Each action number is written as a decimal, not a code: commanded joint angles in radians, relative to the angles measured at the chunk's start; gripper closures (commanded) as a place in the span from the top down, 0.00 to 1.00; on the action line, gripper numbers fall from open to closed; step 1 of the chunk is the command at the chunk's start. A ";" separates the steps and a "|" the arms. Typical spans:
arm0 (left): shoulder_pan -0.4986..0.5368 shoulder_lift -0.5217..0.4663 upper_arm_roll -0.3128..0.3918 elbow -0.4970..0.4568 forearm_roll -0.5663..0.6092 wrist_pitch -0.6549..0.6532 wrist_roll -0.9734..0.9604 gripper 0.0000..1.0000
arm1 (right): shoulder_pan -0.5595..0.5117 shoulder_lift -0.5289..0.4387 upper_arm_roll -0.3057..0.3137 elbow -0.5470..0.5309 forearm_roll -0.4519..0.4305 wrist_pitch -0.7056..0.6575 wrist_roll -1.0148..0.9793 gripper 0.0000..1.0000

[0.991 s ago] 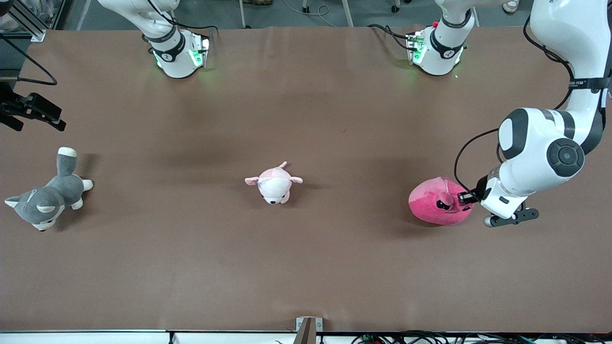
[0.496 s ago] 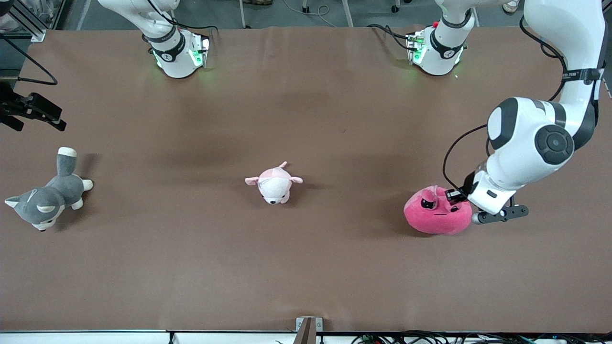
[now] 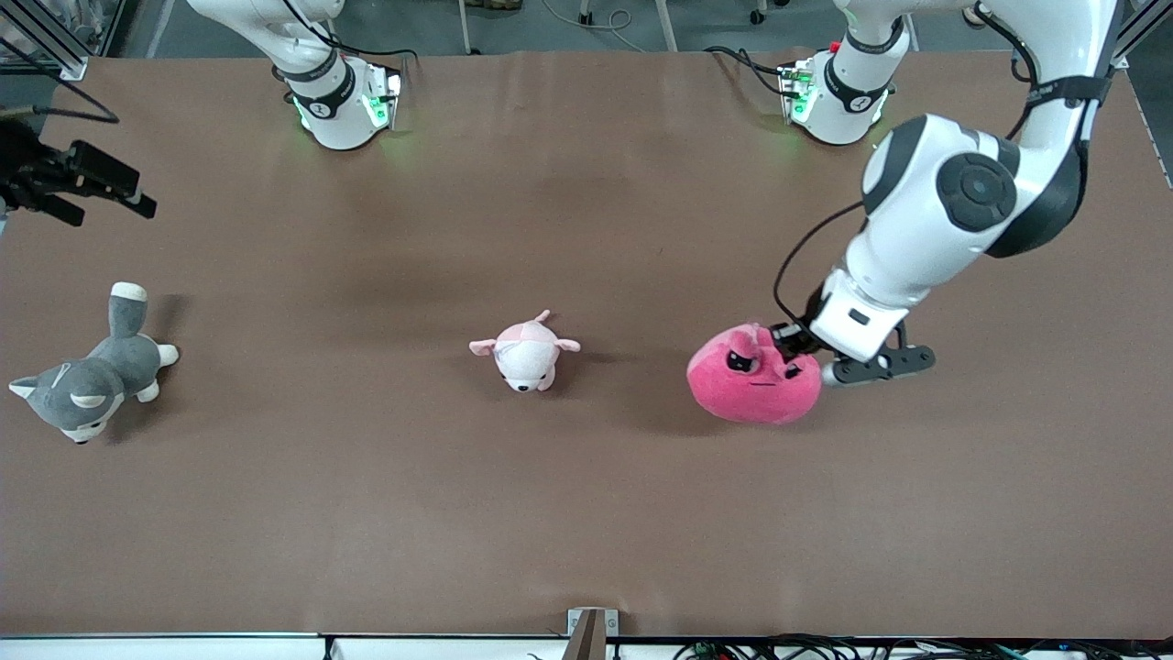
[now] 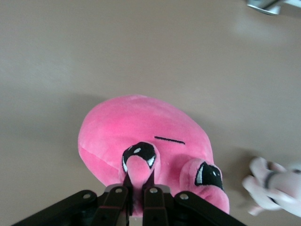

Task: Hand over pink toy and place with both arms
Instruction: 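Lift the pink toy with the left gripper while the right gripper approaches, then grasp the pink toy's ear with the right gripper beside the left gripper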

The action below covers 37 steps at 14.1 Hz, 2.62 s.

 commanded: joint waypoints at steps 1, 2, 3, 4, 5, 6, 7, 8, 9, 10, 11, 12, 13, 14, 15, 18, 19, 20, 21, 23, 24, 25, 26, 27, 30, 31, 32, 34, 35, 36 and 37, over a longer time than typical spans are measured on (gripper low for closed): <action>-0.009 -0.001 -0.061 0.076 0.015 -0.059 -0.086 0.02 | 0.053 0.026 -0.001 0.005 0.109 -0.007 0.015 1.00; -0.027 -0.001 -0.080 0.094 0.015 -0.073 -0.116 0.01 | 0.070 0.032 -0.001 0.005 0.149 -0.002 0.017 1.00; -0.052 0.000 -0.088 0.122 0.015 -0.090 -0.153 0.00 | 0.088 0.043 -0.001 0.005 0.195 0.005 0.018 1.00; -0.088 0.008 -0.089 0.161 0.013 -0.110 -0.205 0.00 | 0.108 0.058 -0.001 0.005 0.238 0.021 0.030 1.00; -0.118 0.014 -0.089 0.197 0.010 -0.131 -0.251 0.00 | 0.116 0.068 -0.001 0.005 0.276 0.034 0.055 1.00; -0.154 0.026 -0.089 0.220 0.003 -0.141 -0.299 0.00 | 0.125 0.080 -0.001 0.005 0.312 0.045 0.084 0.98; -0.193 0.032 -0.089 0.232 0.004 -0.141 -0.349 0.00 | 0.137 0.086 -0.001 0.005 0.338 0.054 0.090 0.93; -0.223 0.042 -0.088 0.249 0.001 -0.141 -0.394 0.00 | 0.153 0.095 -0.001 0.007 0.358 0.074 0.092 0.89; -0.249 0.061 -0.088 0.283 0.001 -0.141 -0.450 0.00 | 0.166 0.098 -0.001 0.005 0.369 0.097 0.092 0.84; -0.285 0.077 -0.088 0.313 0.003 -0.141 -0.503 0.00 | 0.188 0.108 -0.001 0.005 0.381 0.114 0.093 0.80; -0.318 0.086 -0.083 0.335 0.004 -0.139 -0.555 0.00 | 0.203 0.115 -0.001 0.005 0.398 0.128 0.095 0.76; -0.337 0.094 -0.083 0.350 0.003 -0.139 -0.590 0.00 | 0.214 0.126 -0.001 0.005 0.421 0.137 0.104 0.75; -0.352 0.098 -0.083 0.363 0.003 -0.138 -0.627 0.00 | 0.229 0.138 -0.001 0.005 0.456 0.145 0.112 0.75; -0.368 0.101 -0.083 0.373 0.003 -0.130 -0.671 0.00 | 0.242 0.150 -0.001 0.005 0.491 0.153 0.113 0.75; -0.378 0.111 -0.083 0.390 0.003 -0.127 -0.711 0.00 | 0.249 0.160 -0.001 0.004 0.513 0.154 0.115 0.75; -0.424 0.144 -0.082 0.442 0.003 -0.109 -0.817 0.00 | 0.300 0.175 -0.001 -0.001 0.518 0.160 0.115 0.71; -0.432 0.149 -0.082 0.444 0.003 -0.084 -0.857 0.00 | 0.311 0.177 -0.001 -0.001 0.518 0.160 0.115 0.71; -0.434 0.151 -0.082 0.444 0.003 -0.061 -0.874 0.00 | 0.317 0.178 -0.001 -0.001 0.518 0.162 0.116 0.69; -0.441 0.154 -0.082 0.444 0.003 -0.053 -0.885 0.00 | 0.324 0.178 -0.001 -0.001 0.518 0.162 0.116 0.69; -0.454 0.163 -0.080 0.445 0.004 -0.044 -0.910 0.00 | 0.346 0.180 -0.001 -0.001 0.519 0.160 0.118 0.69; -0.455 0.164 -0.080 0.445 0.004 -0.035 -0.920 0.00 | 0.354 0.181 -0.001 -0.004 0.519 0.157 0.118 0.69; -0.455 0.166 -0.080 0.445 0.004 -0.027 -0.928 0.00 | 0.361 0.181 -0.001 -0.009 0.519 0.157 0.119 0.69; -0.460 0.166 -0.080 0.445 0.004 -0.024 -0.930 0.00 | 0.369 0.181 -0.001 -0.010 0.519 0.157 0.131 0.69; -0.466 0.166 -0.079 0.445 0.004 -0.016 -0.939 0.00 | 0.378 0.181 -0.001 -0.010 0.519 0.159 0.139 0.69; -0.469 0.171 -0.080 0.445 0.004 0.014 -0.965 0.00 | 0.389 0.186 -0.001 -0.012 0.515 0.163 0.138 0.69; -0.469 0.171 -0.080 0.445 0.004 0.016 -0.966 0.00 | 0.389 0.190 -0.001 -0.012 0.510 0.163 0.136 0.69; -0.469 0.171 -0.080 0.445 0.004 0.016 -0.969 0.00 | 0.389 0.193 -0.001 -0.012 0.507 0.163 0.136 0.69; -0.469 0.171 -0.080 0.445 0.004 0.016 -0.971 0.00 | 0.390 0.195 -0.001 -0.012 0.507 0.162 0.136 0.69; -0.469 0.171 -0.080 0.445 0.004 0.016 -0.971 0.00 | 0.390 0.195 -0.001 -0.012 0.507 0.162 0.136 0.69; -0.469 0.171 -0.080 0.445 0.004 0.016 -0.971 0.00 | 0.392 0.197 -0.001 -0.012 0.507 0.163 0.136 0.66; -0.469 0.171 -0.080 0.445 0.004 0.016 -0.971 0.00 | 0.395 0.197 -0.001 -0.012 0.507 0.163 0.136 0.60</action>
